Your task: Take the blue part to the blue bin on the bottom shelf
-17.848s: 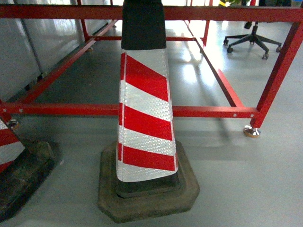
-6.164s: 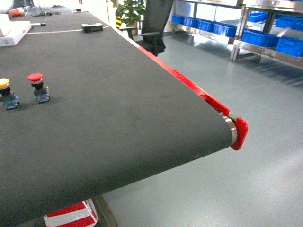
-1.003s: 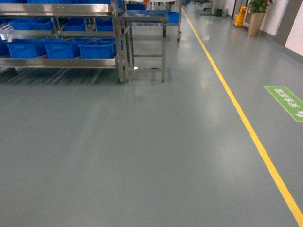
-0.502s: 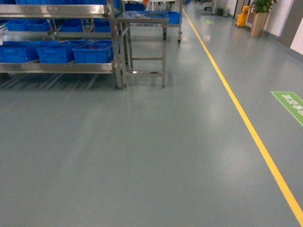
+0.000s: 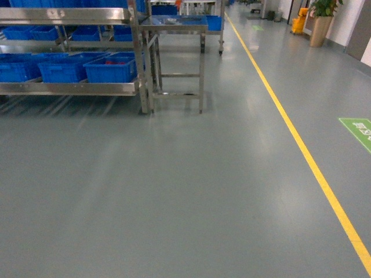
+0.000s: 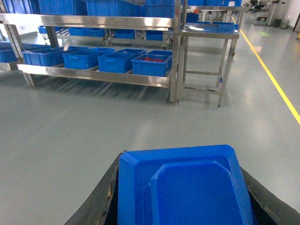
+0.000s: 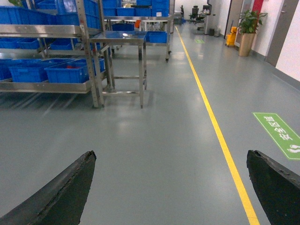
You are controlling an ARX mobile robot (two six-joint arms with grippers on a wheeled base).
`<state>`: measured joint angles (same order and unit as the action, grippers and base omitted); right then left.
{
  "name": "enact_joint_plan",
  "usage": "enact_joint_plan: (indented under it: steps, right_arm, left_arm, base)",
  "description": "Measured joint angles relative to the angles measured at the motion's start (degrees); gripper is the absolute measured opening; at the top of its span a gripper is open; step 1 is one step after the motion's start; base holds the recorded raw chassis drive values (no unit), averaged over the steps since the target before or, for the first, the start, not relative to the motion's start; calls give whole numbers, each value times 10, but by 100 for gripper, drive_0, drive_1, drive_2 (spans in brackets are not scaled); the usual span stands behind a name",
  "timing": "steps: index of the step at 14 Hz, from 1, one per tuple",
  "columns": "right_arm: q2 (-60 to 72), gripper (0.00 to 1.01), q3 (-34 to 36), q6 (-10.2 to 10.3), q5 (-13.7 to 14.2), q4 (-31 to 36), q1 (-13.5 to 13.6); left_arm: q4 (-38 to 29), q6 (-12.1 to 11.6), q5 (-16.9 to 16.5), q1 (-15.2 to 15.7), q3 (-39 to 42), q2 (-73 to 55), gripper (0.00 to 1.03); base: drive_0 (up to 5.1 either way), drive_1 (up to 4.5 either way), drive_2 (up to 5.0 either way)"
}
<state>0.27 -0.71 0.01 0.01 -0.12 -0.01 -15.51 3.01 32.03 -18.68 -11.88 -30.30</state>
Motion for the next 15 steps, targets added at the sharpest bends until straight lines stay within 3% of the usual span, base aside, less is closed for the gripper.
enact_joint_plan:
  steps: [15]
  right_arm:
    - [0,98,0,0,0,0,0]
  left_arm:
    - [0,0,0,0,0,-1,44]
  base:
    - [-1,433,-434]
